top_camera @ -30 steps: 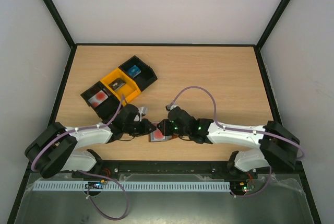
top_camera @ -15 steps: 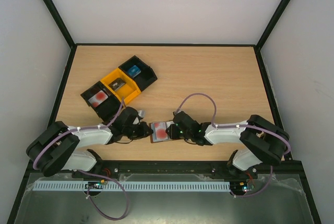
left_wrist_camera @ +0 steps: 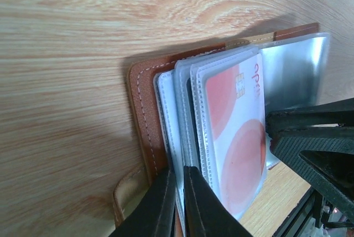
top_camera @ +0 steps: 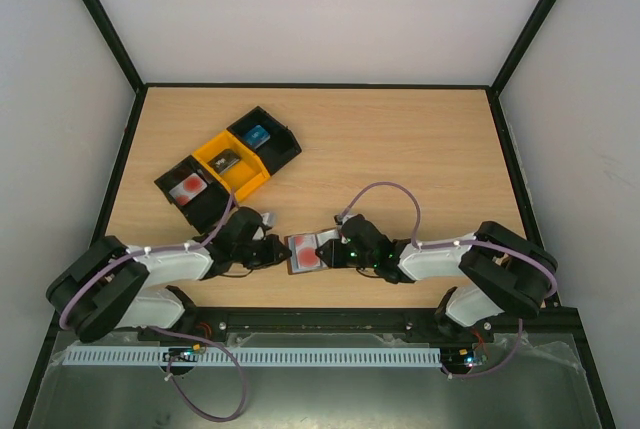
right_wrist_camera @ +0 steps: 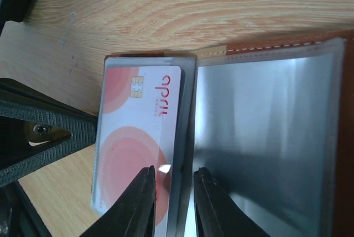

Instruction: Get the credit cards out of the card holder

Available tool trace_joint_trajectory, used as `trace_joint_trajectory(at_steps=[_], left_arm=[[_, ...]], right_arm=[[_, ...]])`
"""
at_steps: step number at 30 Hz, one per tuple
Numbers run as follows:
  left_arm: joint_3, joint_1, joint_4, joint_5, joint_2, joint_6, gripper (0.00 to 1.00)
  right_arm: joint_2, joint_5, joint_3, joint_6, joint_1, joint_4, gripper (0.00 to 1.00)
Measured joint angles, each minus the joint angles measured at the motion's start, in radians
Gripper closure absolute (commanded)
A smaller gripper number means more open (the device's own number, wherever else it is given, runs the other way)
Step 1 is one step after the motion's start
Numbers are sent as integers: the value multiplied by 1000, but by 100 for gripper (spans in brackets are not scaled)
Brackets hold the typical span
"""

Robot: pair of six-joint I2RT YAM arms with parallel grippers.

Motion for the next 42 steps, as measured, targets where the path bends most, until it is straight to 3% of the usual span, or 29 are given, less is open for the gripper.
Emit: trace_joint_trajectory(at_steps=[12, 23, 35, 42], left_arm=[[29, 0, -88, -20, -148, -40, 83], [15, -1, -1, 8, -1, -32, 94], [24, -1, 43, -3, 63, -32, 96], [25, -2, 33, -22, 55, -32, 97]], right_arm=[[1, -50, -33, 11, -8, 74, 81], [31, -77, -33, 20, -17, 103, 81], [61, -104, -49, 32, -36, 163, 98], [40, -107, -76, 29, -43, 190, 98]])
